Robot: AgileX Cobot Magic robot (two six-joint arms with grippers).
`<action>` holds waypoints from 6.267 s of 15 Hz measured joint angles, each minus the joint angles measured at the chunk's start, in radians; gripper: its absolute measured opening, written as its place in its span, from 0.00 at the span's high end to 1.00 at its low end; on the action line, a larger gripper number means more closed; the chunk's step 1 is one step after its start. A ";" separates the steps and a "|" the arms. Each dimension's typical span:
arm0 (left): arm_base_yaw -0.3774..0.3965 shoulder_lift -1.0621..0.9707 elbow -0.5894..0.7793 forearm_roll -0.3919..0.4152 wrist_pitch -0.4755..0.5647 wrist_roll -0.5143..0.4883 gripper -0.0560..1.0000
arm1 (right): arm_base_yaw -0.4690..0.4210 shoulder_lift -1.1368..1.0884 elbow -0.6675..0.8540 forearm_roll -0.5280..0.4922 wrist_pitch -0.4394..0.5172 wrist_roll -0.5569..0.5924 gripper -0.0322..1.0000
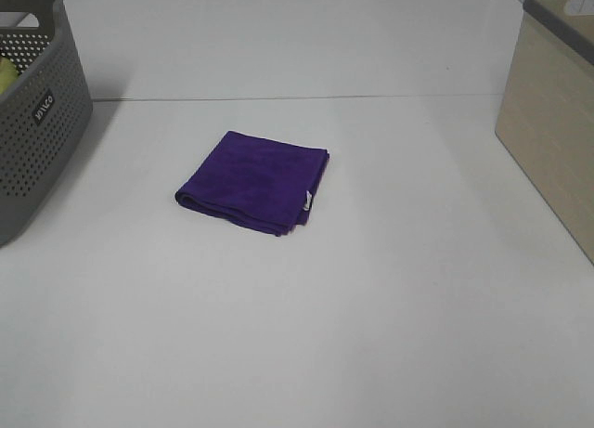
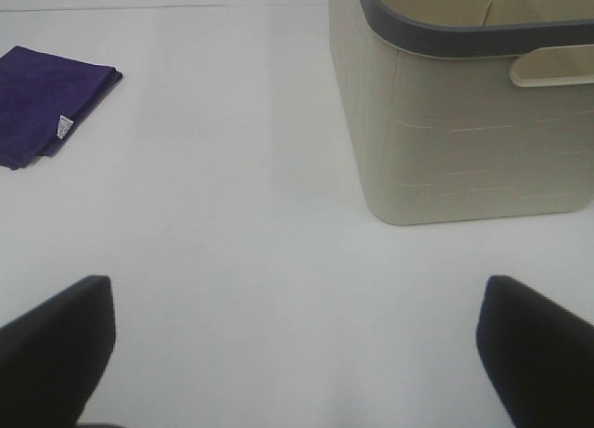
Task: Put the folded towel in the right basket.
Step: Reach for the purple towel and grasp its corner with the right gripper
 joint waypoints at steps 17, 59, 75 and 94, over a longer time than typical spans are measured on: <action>0.000 0.000 0.000 0.003 0.000 0.000 0.01 | 0.000 0.000 0.000 0.000 0.000 -0.004 0.03; 0.000 0.000 0.000 0.003 0.000 0.000 0.01 | 0.059 1.384 -0.560 0.424 -0.040 -0.004 0.05; 0.000 0.000 0.000 0.003 0.000 0.000 0.01 | 0.310 2.210 -1.040 0.632 -0.393 -0.028 0.06; 0.000 0.000 0.000 0.003 0.000 0.000 0.01 | 0.598 2.429 -1.159 0.686 -0.704 -0.027 0.90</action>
